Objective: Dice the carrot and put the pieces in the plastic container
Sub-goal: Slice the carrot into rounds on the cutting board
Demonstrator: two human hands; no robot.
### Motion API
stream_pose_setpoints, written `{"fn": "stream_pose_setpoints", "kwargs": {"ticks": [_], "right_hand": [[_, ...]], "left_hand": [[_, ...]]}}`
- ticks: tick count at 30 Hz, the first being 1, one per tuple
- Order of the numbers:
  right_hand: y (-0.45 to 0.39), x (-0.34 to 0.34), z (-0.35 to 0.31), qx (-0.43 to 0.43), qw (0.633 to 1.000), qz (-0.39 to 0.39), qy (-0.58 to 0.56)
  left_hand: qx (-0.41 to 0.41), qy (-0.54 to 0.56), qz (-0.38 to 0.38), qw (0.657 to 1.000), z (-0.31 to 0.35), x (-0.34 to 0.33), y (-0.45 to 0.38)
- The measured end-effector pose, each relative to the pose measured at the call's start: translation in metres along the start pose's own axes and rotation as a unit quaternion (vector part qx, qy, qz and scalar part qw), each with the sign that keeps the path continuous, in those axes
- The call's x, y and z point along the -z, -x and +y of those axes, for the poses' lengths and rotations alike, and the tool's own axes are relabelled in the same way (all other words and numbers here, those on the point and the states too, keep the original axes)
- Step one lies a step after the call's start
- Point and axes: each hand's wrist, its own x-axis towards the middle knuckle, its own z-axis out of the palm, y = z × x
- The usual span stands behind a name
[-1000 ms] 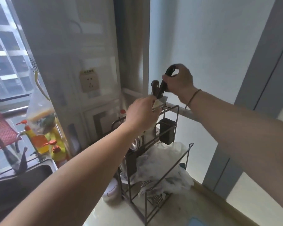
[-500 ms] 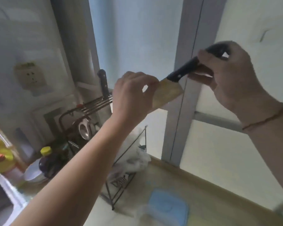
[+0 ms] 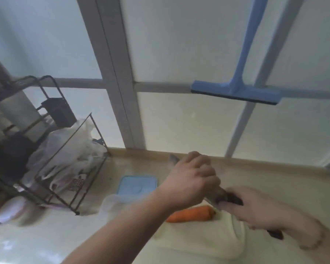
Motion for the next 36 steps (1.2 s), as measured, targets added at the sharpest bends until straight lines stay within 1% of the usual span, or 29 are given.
{"fn": "stream_pose_setpoints", "kwargs": {"ticks": [2,3,5,7,9,10,11,13,15,20,24,27,30,32,36], "right_hand": [[0.014,-0.021,0.038,-0.014,0.998,0.049,-0.023],[0.018,-0.03,0.057,-0.021,0.997,0.073,-0.031],[0.022,-0.048,0.091,-0.044,0.99,0.129,-0.036],[0.021,-0.065,0.117,-0.077,0.98,0.179,-0.051],[0.019,-0.081,0.13,-0.109,0.967,0.216,-0.079],[0.017,-0.089,0.134,-0.124,0.961,0.23,-0.086],[0.015,-0.097,0.135,-0.142,0.956,0.239,-0.093],[0.008,-0.11,0.138,-0.175,0.948,0.244,-0.105],[0.003,-0.122,0.138,-0.197,0.943,0.243,-0.114],[-0.008,-0.13,0.138,-0.206,0.945,0.223,-0.123],[-0.015,-0.129,0.141,-0.19,0.951,0.214,-0.114],[-0.018,-0.126,0.144,-0.175,0.952,0.22,-0.118],[-0.019,-0.126,0.141,-0.167,0.958,0.209,-0.107],[-0.02,-0.129,0.14,-0.18,0.959,0.192,-0.105],[-0.019,-0.141,0.137,-0.194,0.96,0.181,-0.094]], "left_hand": [[-0.007,0.044,0.009,0.999,0.014,-0.024,0.013],[0.012,0.065,0.006,0.998,0.018,-0.036,0.023],[0.071,0.094,-0.025,0.993,0.022,-0.059,0.048],[0.153,0.097,-0.091,0.979,0.027,-0.075,0.07],[0.248,0.106,-0.202,0.942,0.029,-0.085,0.081],[0.277,0.105,-0.256,0.92,0.03,-0.09,0.085],[0.294,0.1,-0.295,0.904,0.031,-0.095,0.087],[0.311,0.11,-0.332,0.884,0.033,-0.107,0.089],[0.33,0.132,-0.348,0.867,0.035,-0.119,0.091],[0.293,0.092,-0.376,0.874,0.031,-0.142,0.092],[0.242,0.091,-0.425,0.868,0.021,-0.148,0.079],[0.225,0.096,-0.445,0.862,0.016,-0.152,0.075],[0.246,0.11,-0.435,0.859,0.019,-0.157,0.084],[0.268,0.118,-0.423,0.858,0.026,-0.164,0.091],[0.26,0.124,-0.397,0.871,0.04,-0.175,0.102]]}}
